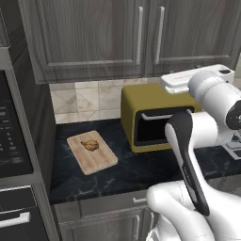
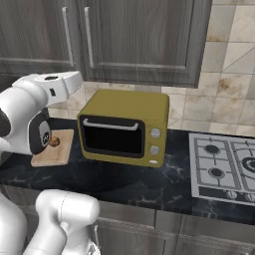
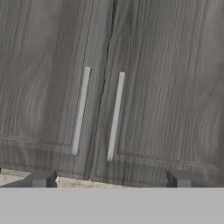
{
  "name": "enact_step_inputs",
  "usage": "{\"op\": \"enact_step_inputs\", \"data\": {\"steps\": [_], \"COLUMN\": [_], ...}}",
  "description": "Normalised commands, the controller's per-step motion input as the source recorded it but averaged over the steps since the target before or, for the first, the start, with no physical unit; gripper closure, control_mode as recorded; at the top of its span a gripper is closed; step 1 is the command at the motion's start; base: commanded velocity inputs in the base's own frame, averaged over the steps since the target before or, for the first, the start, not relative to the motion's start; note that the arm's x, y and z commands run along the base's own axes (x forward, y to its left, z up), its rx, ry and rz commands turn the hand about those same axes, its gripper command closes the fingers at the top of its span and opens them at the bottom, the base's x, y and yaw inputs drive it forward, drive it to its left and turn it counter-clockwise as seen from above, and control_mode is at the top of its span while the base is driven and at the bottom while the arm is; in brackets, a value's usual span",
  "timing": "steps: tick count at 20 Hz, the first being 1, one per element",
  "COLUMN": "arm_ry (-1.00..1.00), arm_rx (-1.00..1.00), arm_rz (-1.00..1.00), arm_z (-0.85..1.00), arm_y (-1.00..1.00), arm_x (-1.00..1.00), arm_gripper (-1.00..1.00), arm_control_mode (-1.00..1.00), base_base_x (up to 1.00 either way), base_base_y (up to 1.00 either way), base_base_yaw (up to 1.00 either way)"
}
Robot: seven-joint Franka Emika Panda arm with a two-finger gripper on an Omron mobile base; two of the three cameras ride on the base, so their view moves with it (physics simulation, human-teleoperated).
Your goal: Open the cabinet, retrieve the rolling pin, and place it next to the meat on the cutting board to prepare for tenderizing.
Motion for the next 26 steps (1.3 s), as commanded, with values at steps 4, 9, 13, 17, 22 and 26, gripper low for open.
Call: {"op": "enact_step_inputs", "data": {"steps": [4,9,13,17,22,26], "arm_ry": [0.0,0.03,0.05,0.13,0.17,0.16], "arm_rx": [0.0,0.0,0.0,0.05,0.09,0.08], "arm_rz": [0.0,0.0,0.0,0.0,0.0,0.0], "arm_z": [0.0,0.0,0.03,0.16,0.23,0.21], "arm_y": [0.0,0.01,0.0,-0.02,-0.06,-0.03], "arm_x": [0.34,0.43,0.38,0.4,0.47,0.5], "arm_gripper": [-1.0,-1.0,-1.0,-1.0,-1.0,-1.0], "arm_control_mode": [-1.0,-1.0,-1.0,-1.0,-1.0,-1.0], "base_base_x": [0.0,0.0,0.0,0.0,0.0,0.0], "base_base_y": [0.0,0.0,0.0,0.0,0.0,0.0], "base_base_yaw": [0.0,0.0,0.0,0.0,0.0,0.0]}}
